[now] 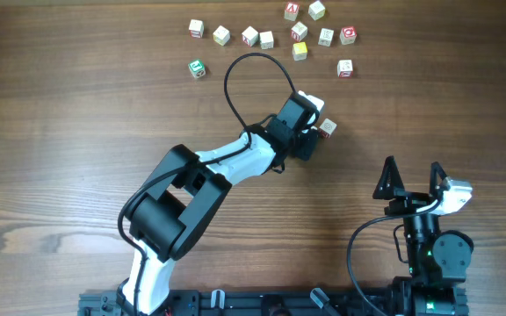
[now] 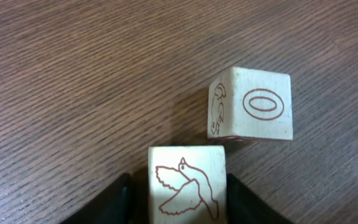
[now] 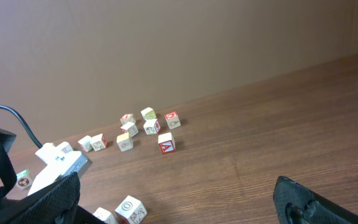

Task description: Form a circle

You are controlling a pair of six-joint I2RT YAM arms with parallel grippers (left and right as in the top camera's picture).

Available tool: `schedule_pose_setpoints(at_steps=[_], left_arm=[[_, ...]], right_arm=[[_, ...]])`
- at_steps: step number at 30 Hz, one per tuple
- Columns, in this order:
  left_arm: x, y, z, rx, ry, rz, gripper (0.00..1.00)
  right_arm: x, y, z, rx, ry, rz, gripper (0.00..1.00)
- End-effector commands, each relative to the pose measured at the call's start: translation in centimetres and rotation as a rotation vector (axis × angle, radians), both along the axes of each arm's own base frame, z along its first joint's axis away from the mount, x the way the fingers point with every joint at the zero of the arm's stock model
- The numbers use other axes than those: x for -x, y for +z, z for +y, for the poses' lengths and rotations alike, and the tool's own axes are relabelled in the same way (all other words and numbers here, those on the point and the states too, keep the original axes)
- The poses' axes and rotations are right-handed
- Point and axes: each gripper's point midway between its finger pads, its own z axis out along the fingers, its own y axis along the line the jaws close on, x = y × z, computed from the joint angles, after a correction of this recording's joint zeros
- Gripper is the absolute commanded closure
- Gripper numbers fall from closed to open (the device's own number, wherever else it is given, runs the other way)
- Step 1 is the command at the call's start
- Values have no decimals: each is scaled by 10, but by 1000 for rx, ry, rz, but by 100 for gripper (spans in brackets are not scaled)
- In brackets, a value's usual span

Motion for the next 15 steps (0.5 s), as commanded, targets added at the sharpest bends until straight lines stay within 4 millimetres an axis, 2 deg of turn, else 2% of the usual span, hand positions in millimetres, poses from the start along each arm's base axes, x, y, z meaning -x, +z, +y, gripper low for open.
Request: schedule_pose_setpoints(at_steps=[1,4,5,6,9,12,15], left_arm=[[6,-26,11,-63,12,34,41],[5,-22,10,-56,11,28,20],[5,-20,10,-51,10,26,6],[5,-16,8,-43,8,22,0],[1,9,5,-12,12,-12,0],[-1,46,8,15,21,-55,0],[-6,91,23,22,68,-124,0]], right_arm=[[0,0,-2,-3,-9,-1,0],[0,0,-2,-3,-9,-1,0],[0,0,-2,-3,-9,-1,0],[0,0,-2,-3,-9,-1,0],[0,0,-2,-3,-10,-1,0],[0,0,-2,-3,-9,-1,0],[0,0,-2,-3,-10,-1,0]])
